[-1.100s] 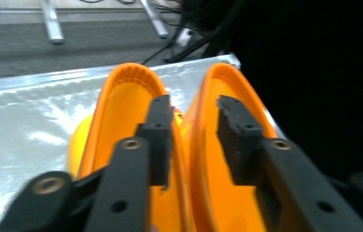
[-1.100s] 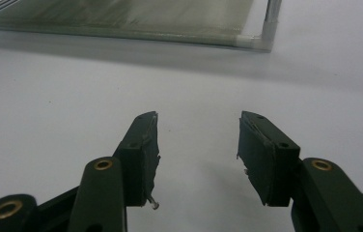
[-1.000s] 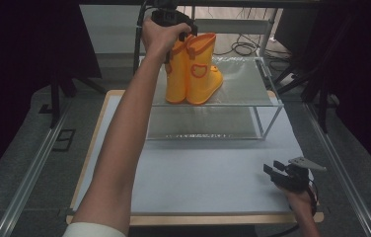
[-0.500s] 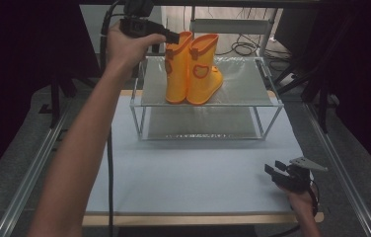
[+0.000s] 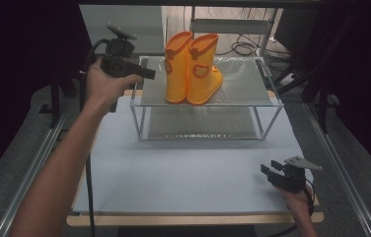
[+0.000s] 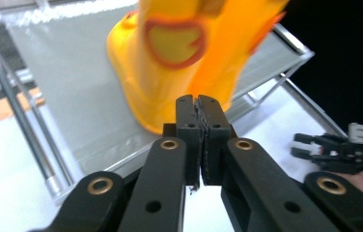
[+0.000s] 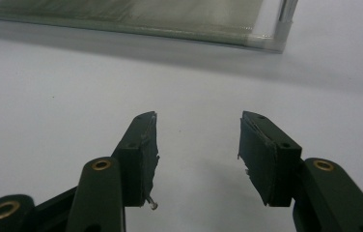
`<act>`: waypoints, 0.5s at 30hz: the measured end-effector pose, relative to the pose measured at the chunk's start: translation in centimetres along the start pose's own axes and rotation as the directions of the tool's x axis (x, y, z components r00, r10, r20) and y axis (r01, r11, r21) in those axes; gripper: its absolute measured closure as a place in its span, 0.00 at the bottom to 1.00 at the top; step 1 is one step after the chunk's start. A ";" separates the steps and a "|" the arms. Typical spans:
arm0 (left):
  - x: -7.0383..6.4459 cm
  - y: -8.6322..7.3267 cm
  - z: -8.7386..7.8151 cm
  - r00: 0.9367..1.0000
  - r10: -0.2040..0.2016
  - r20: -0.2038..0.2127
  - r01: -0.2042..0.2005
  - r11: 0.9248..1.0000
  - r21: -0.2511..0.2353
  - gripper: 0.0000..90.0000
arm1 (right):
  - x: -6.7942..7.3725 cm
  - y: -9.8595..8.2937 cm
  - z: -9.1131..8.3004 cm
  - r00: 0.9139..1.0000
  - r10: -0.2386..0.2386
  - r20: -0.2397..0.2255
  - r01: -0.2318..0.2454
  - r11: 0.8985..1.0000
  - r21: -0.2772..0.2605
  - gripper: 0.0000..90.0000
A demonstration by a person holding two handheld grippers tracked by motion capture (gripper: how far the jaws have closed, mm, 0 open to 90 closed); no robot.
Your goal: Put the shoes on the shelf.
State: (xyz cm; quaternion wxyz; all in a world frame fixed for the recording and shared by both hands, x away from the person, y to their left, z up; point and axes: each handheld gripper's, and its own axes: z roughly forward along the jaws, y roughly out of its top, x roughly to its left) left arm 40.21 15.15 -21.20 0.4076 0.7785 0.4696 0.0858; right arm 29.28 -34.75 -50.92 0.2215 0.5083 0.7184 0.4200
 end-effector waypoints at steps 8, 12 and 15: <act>2.3 -2.2 3.3 0.999 -0.039 -0.007 0.039 0.998 0.046 1.00 | -0.3 -0.1 -0.1 1.000 0.006 0.005 -0.006 1.000 0.004 0.54; 2.8 -2.7 4.4 0.999 -0.044 -0.012 0.045 0.997 0.066 1.00 | -0.5 -0.1 -0.1 1.000 0.004 0.007 -0.004 1.000 0.003 0.53; 3.1 -3.1 5.3 0.999 -0.051 -0.015 0.052 0.996 0.079 1.00 | -0.5 -0.2 -0.1 1.000 0.006 0.008 -0.006 1.000 0.001 0.53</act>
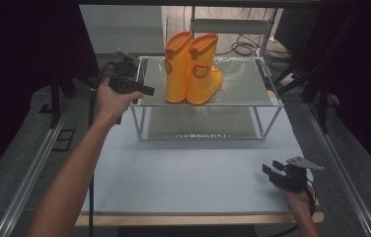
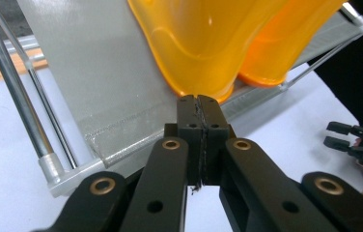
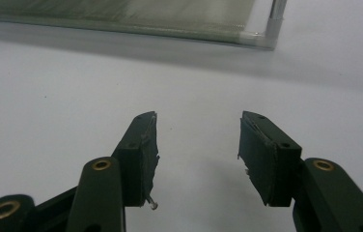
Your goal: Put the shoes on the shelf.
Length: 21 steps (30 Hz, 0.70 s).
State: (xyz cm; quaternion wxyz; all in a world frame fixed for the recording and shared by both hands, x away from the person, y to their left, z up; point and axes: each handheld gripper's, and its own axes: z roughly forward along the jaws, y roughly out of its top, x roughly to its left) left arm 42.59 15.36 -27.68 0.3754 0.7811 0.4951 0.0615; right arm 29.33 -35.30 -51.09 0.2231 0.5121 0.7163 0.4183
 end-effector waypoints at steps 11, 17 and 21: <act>0.8 -0.7 2.5 1.000 -0.023 0.002 0.023 0.999 0.025 1.00 | -0.3 -0.1 0.0 1.000 0.004 0.005 -0.004 1.000 0.005 0.53; 0.8 -0.3 3.5 0.999 -0.039 -0.009 0.039 0.999 0.015 1.00 | -0.3 -0.1 0.0 1.000 0.005 0.008 -0.005 1.000 0.005 0.53; 0.6 0.3 4.8 0.999 -0.039 -0.010 0.039 0.999 0.022 1.00 | -0.4 -0.2 -0.1 1.000 0.008 0.011 -0.008 1.000 0.000 0.54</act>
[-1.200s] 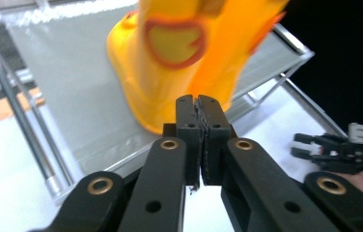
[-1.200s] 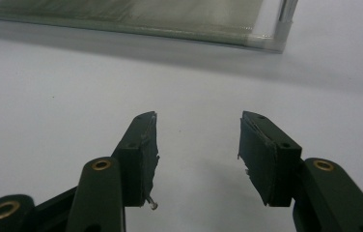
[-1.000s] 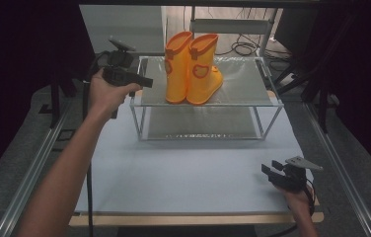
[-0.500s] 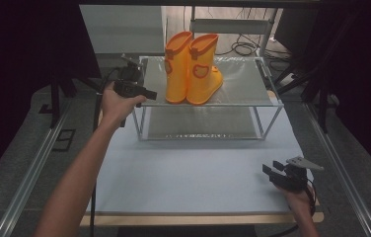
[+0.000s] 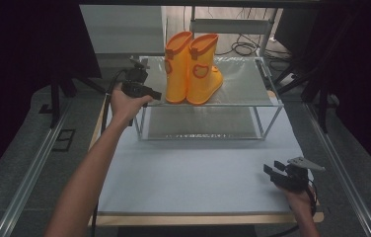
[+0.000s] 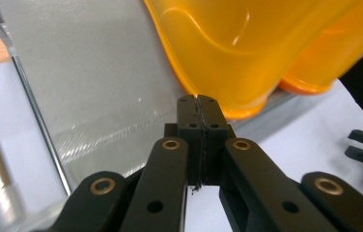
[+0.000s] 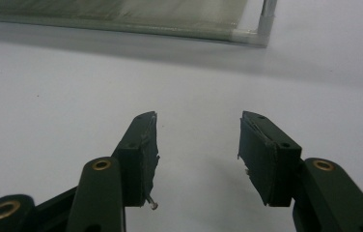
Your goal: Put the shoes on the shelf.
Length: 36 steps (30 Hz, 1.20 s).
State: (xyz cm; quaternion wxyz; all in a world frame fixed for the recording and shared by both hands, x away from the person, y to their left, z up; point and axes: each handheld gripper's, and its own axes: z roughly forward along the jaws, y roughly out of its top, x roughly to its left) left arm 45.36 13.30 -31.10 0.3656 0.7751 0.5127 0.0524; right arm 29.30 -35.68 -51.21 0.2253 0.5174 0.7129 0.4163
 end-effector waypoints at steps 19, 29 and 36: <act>-2.3 0.9 1.5 0.998 0.007 0.057 -0.006 1.000 -0.008 1.00 | 0.0 0.1 0.0 1.000 0.008 -0.001 -0.008 1.000 -0.006 0.54; -4.4 1.4 2.6 0.994 0.030 0.104 -0.030 1.000 -0.003 1.00 | 0.1 0.1 -0.1 1.000 0.011 -0.006 -0.011 1.000 -0.011 0.54; -5.1 1.7 3.2 0.991 0.022 0.129 -0.022 1.000 -0.005 1.00 | 0.2 0.1 -0.1 1.000 0.010 -0.009 -0.010 1.000 -0.014 0.54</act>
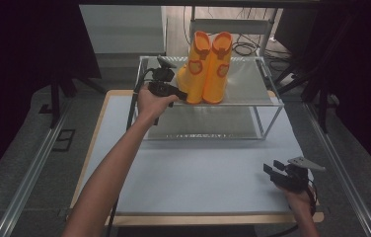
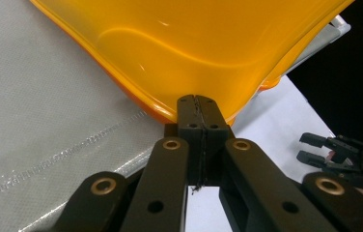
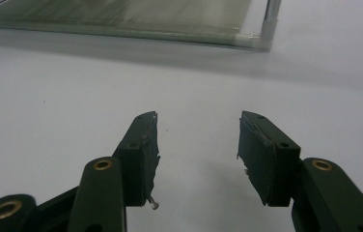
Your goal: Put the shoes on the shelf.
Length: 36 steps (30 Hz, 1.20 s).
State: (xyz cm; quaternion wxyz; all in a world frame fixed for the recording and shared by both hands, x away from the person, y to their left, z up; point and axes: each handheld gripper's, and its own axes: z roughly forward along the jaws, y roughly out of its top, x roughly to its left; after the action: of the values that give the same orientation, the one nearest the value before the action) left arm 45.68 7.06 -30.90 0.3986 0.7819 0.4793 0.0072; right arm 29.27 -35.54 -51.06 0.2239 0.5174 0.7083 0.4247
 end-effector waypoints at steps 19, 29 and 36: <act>0.9 -0.6 -0.6 1.000 0.004 0.016 -0.004 1.000 -0.012 0.91 | 0.0 0.0 -0.1 1.000 0.002 0.000 -0.002 1.000 -0.003 0.54; 0.8 -1.0 -2.8 0.999 0.035 0.033 -0.034 0.998 -0.047 0.71 | -0.2 0.0 -0.2 1.000 0.002 0.005 -0.002 1.000 -0.002 0.54; 0.6 -1.9 -4.3 0.997 0.059 0.050 -0.055 0.996 -0.075 0.61 | -0.1 0.0 -0.2 1.000 -0.002 0.004 0.002 1.000 -0.003 0.54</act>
State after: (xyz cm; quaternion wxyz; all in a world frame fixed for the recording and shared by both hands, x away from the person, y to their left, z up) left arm 42.95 10.60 -29.36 0.4390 0.7800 0.4458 0.0157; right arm 29.15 -35.75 -50.98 0.2265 0.5173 0.7077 0.4246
